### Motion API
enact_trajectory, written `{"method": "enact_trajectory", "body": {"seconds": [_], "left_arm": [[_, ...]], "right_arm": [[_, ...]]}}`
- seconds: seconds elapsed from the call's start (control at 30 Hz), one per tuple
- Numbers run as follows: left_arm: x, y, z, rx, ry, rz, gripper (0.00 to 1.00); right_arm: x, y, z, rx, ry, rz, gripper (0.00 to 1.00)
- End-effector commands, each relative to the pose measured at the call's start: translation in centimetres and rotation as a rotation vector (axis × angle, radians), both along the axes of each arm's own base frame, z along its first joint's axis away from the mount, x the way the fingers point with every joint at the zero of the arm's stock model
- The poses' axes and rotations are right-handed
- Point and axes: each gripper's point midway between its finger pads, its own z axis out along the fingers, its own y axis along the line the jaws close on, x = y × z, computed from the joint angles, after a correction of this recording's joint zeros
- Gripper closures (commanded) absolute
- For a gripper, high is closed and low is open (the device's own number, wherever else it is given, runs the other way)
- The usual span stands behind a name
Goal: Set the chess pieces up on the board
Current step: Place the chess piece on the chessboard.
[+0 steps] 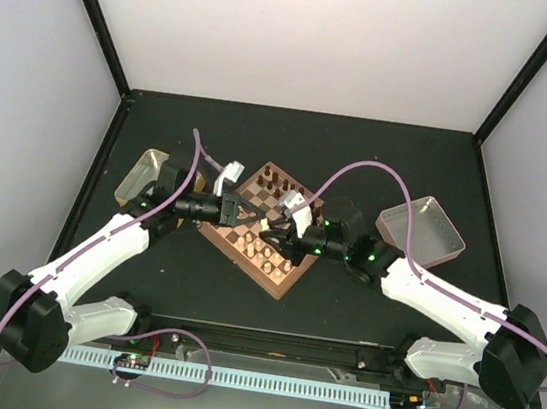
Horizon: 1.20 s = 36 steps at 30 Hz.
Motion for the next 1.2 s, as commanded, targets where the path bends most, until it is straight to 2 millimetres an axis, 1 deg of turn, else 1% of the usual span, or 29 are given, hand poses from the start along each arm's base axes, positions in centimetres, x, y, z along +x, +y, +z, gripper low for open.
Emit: {"method": "enact_trajectory", "body": {"seconds": [0.0, 0.03, 0.07, 0.13, 0.2, 0.23, 0.3, 0.37, 0.47, 0.63, 0.77, 0.9, 1.07, 1.17], "left_arm": [[0.4, 0.9, 3.0, 0.015, -0.192, 0.042, 0.99], [0.7, 1.3, 2.6, 0.048, -0.212, 0.076, 0.99], [0.9, 1.8, 2.3, 0.083, -0.236, 0.107, 0.99], [1.7, 3.3, 1.6, 0.164, -0.286, 0.195, 0.98], [2.2, 4.8, 0.6, 0.239, -0.340, 0.273, 0.98], [2.7, 5.8, -0.1, 0.294, -0.373, 0.340, 0.98], [2.8, 7.1, -0.9, 0.348, -0.464, 0.418, 0.98], [2.7, 7.9, -1.6, 0.373, -0.523, 0.486, 0.99], [2.9, 8.8, -3.7, 0.445, -0.537, 0.568, 0.98], [3.7, 9.7, -7.5, 0.553, -0.460, 0.647, 0.98], [4.5, 9.6, -10.2, 0.619, -0.406, 0.641, 0.99], [5.4, 9.9, -12.8, 0.699, -0.371, 0.651, 0.98], [5.9, 9.8, -14.5, 0.727, -0.357, 0.651, 0.99], [5.9, 9.9, -15.3, 0.738, -0.348, 0.652, 0.97]], "right_arm": [[0.6, -0.7, 2.0, 0.036, -0.001, -0.069, 0.55], [0.8, -1.1, 2.2, 0.043, -0.004, -0.093, 0.48], [1.0, -1.4, 2.4, 0.051, -0.003, -0.118, 0.44], [1.4, -2.4, 3.0, 0.068, -0.007, -0.184, 0.37], [2.0, -3.9, 3.7, 0.077, -0.001, -0.271, 0.31], [2.2, -4.6, 4.0, 0.089, 0.004, -0.318, 0.30], [2.5, -6.1, 4.7, 0.120, 0.014, -0.397, 0.26], [2.5, -7.0, 4.9, 0.144, 0.028, -0.441, 0.26], [2.4, -7.8, 4.9, 0.170, 0.060, -0.482, 0.26], [2.4, -8.0, 3.9, 0.176, 0.107, -0.506, 0.26], [2.6, -7.7, 2.8, 0.158, 0.142, -0.516, 0.25], [2.7, -7.4, 2.0, 0.148, 0.165, -0.516, 0.26], [2.7, -7.3, 1.7, 0.143, 0.175, -0.517, 0.25], [2.8, -7.4, 1.6, 0.140, 0.174, -0.526, 0.25]]}}
